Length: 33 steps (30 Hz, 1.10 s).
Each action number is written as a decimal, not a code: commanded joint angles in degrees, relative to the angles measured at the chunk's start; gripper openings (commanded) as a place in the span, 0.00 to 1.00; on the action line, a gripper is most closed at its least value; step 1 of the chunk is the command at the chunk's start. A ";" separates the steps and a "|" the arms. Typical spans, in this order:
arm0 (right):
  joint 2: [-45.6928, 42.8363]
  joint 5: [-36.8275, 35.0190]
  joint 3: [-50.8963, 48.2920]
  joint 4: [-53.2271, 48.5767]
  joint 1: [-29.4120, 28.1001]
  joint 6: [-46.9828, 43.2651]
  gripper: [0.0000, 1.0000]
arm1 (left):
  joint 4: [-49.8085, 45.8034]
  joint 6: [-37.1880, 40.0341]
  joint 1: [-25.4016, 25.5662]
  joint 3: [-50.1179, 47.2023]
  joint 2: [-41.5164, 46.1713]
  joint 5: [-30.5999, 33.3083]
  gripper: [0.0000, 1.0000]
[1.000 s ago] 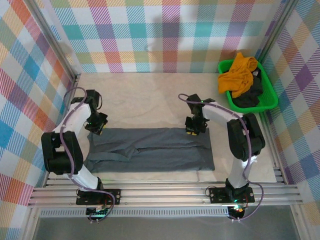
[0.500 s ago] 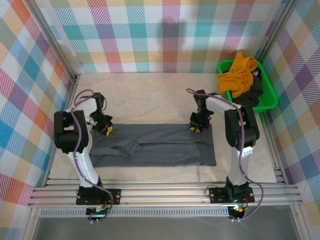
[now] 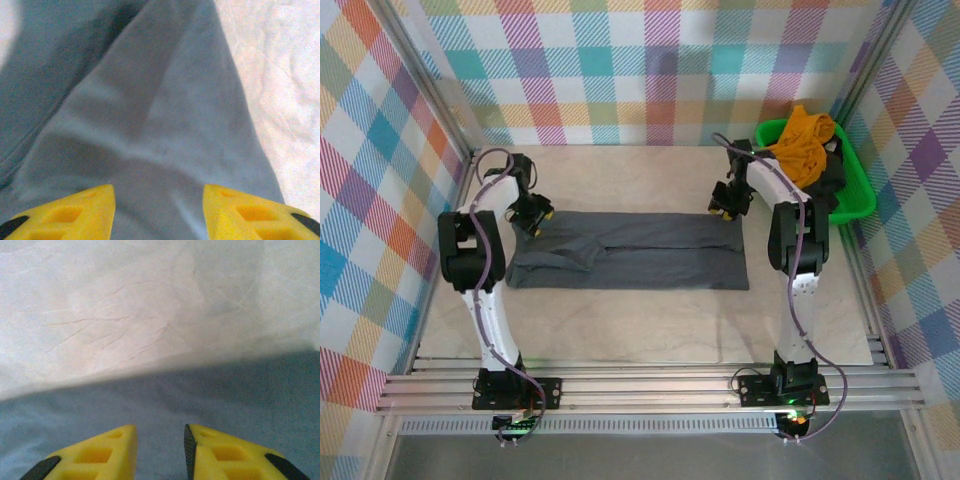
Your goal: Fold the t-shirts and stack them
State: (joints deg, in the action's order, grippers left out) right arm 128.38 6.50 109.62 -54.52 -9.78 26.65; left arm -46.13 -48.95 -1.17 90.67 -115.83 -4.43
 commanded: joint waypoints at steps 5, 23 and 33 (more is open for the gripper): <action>-16.45 1.80 -13.82 3.54 -5.86 1.62 0.34 | 0.43 -11.04 7.44 -17.68 18.37 -1.44 0.52; -25.48 5.82 -28.05 7.73 -8.66 4.28 0.37 | -4.32 -16.08 9.53 -17.80 14.61 -5.55 0.61; -26.16 6.33 -29.68 8.34 -8.67 4.73 0.37 | -1.59 -16.68 13.61 -18.80 11.92 -7.50 0.57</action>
State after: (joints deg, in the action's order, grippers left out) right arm 104.42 11.68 81.21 -46.28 -18.57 30.85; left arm -47.53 -65.12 11.09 72.16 -102.26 -10.52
